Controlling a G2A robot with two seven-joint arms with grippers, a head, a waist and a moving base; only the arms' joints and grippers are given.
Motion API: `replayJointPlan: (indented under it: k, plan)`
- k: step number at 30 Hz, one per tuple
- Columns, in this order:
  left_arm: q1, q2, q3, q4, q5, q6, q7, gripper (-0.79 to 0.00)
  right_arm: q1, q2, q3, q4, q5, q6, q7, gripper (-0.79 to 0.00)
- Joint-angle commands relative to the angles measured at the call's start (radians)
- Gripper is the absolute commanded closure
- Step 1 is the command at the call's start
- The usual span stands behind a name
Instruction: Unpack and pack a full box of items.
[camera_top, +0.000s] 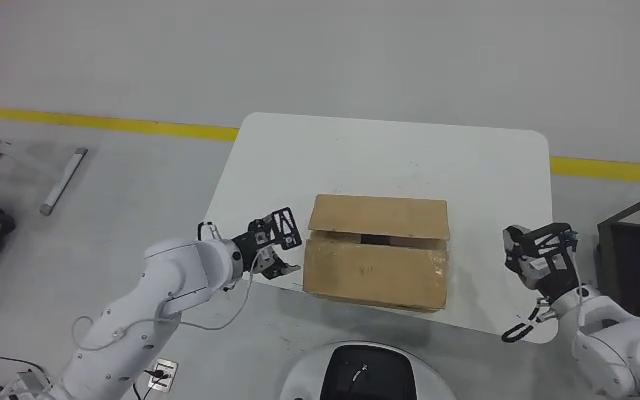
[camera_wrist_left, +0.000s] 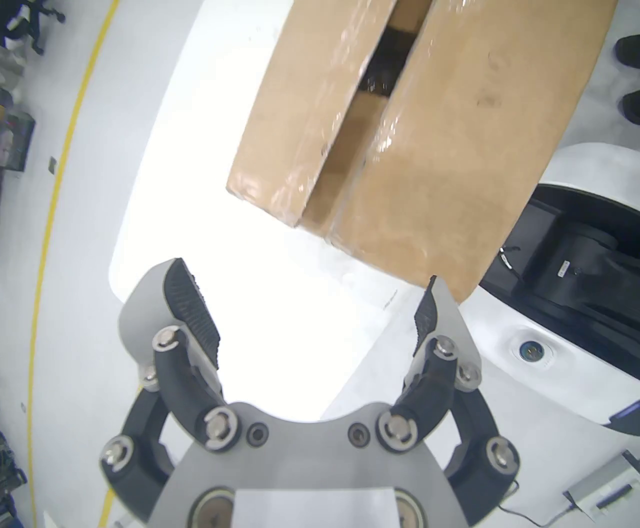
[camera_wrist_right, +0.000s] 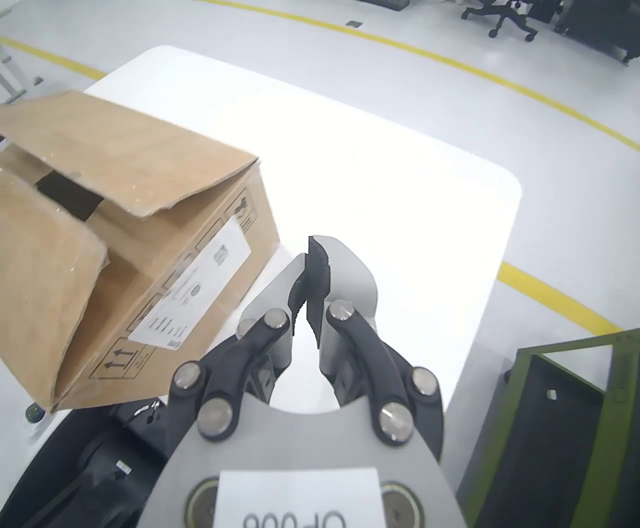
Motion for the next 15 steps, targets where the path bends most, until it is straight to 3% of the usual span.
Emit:
replayJointPlan:
  k: [1,2,3,9,15]
  plan:
    - [0.020,0.000,-0.012,0.016,-0.027,0.030,-0.043,-0.308,0.011,0.001,0.011,0.006,0.004,-0.001,-0.001,0.000]
    - [0.031,0.000,-0.016,0.026,-0.030,0.040,-0.061,-0.031,0.015,0.001,0.015,0.009,0.009,0.000,-0.003,0.000]
    - [0.041,0.000,-0.016,0.035,-0.024,0.042,-0.077,0.000,0.018,0.002,0.019,0.012,0.015,0.000,-0.004,0.000]
    - [0.061,0.000,0.044,0.091,0.007,-0.001,-0.094,0.000,0.028,0.003,0.024,0.031,0.026,-0.005,-0.006,0.000]
    - [-0.008,-0.006,0.159,0.156,-0.002,-0.035,-0.108,0.000,0.029,0.004,0.023,0.036,0.032,-0.010,-0.006,0.000]
